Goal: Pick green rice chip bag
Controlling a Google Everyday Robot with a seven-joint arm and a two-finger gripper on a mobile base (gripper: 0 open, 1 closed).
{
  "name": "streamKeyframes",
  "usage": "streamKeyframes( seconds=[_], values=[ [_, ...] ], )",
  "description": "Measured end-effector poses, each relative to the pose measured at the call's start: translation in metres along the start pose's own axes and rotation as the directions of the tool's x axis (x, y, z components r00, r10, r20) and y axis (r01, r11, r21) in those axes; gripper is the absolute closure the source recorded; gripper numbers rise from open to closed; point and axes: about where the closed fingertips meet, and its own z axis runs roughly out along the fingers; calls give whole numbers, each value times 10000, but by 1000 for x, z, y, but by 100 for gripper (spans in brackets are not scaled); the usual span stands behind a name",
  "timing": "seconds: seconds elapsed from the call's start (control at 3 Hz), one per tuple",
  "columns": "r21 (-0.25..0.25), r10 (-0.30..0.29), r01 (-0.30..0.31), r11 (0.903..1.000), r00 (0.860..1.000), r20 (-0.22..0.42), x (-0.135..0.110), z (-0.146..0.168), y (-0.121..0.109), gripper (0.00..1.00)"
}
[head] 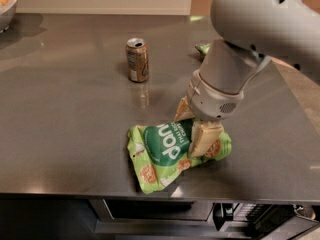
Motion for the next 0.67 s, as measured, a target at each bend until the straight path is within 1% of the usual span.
streamKeyframes(
  seconds=[0.33,0.67],
  values=[
    [25,-170,169,9999,9986,493,-2,-26,-1,88],
    [18,-901,902,9959,9929,782,-4,-55,-5,100]
  ],
)
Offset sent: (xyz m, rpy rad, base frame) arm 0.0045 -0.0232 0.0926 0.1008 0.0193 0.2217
